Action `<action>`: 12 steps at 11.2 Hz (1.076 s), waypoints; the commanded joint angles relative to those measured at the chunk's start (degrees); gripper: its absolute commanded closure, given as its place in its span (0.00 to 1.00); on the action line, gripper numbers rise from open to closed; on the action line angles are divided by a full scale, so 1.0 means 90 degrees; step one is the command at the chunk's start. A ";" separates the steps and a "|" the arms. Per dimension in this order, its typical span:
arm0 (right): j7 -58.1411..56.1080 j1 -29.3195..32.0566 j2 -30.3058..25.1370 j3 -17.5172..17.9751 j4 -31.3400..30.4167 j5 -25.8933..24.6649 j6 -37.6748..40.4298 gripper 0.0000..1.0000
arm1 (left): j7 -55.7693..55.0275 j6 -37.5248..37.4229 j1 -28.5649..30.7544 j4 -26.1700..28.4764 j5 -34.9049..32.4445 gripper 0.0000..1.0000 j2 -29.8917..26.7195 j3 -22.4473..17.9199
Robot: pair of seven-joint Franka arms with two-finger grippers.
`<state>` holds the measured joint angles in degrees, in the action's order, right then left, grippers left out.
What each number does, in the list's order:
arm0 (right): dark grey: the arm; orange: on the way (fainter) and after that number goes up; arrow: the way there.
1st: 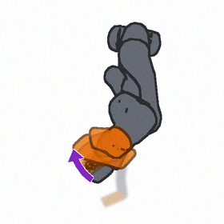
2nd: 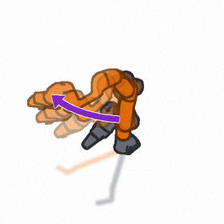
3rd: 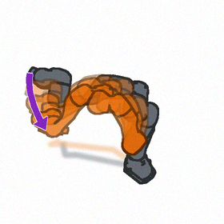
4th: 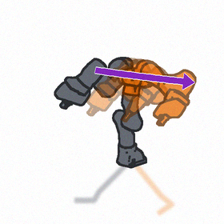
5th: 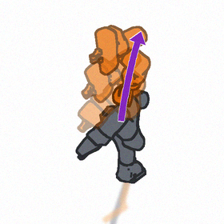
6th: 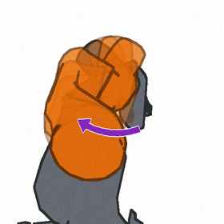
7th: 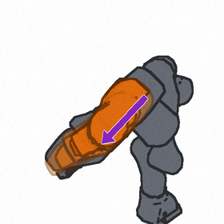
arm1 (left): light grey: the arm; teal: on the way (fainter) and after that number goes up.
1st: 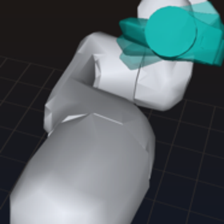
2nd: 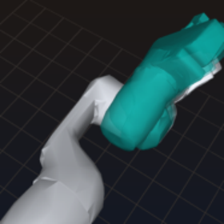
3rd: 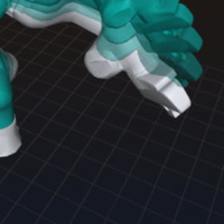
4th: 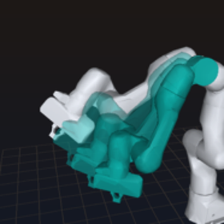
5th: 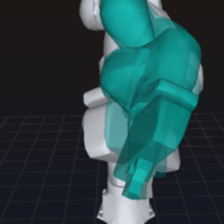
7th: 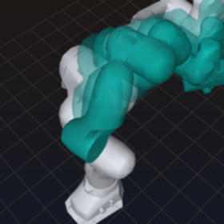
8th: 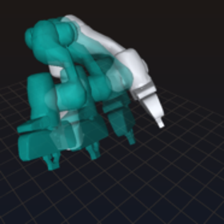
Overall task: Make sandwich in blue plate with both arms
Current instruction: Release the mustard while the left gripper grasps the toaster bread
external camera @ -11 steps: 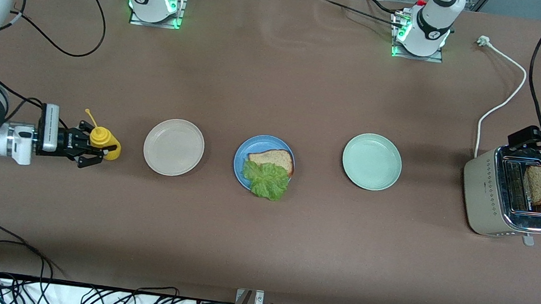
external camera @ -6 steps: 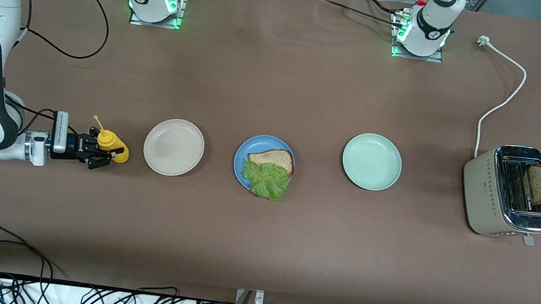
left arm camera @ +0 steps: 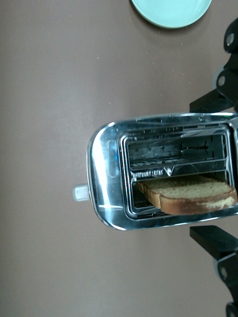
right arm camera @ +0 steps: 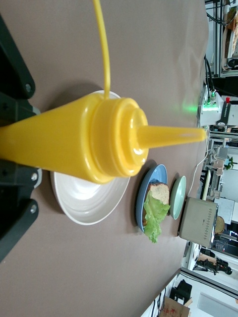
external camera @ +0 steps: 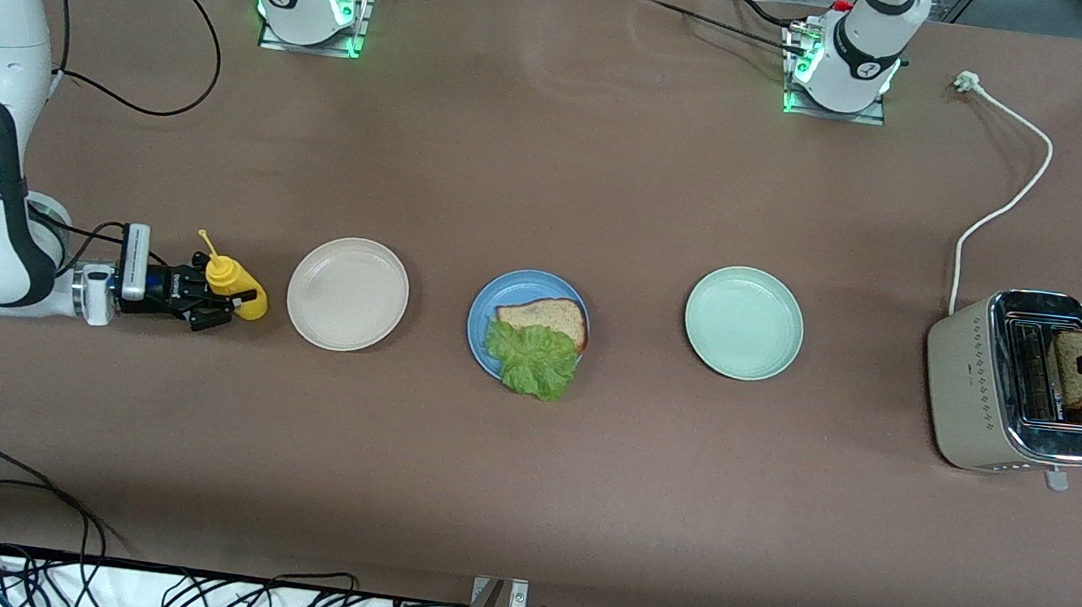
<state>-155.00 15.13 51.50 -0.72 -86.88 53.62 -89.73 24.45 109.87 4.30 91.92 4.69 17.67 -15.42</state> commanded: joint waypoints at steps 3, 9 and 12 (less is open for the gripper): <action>-0.0122 0.0116 0.0098 0.0089 -0.0025 0.0252 0.0029 1.00 | 0.0828 0.0175 0.0323 -0.0018 0.0592 0.00 0.0409 -0.0083; 0.0044 0.0155 0.0078 0.0080 0.0073 0.0233 0.0058 0.00 | 0.0760 0.0185 0.0303 -0.0018 0.0602 0.00 0.0566 -0.0074; 0.0200 0.0155 0.0010 0.0041 0.0180 0.0155 0.0068 0.00 | 0.0760 0.0195 0.0303 -0.0008 0.0602 0.00 0.0634 -0.0074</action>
<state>-154.65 15.69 51.89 -0.66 -86.29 54.92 -89.66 29.88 111.13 7.22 91.94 8.01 22.83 -15.63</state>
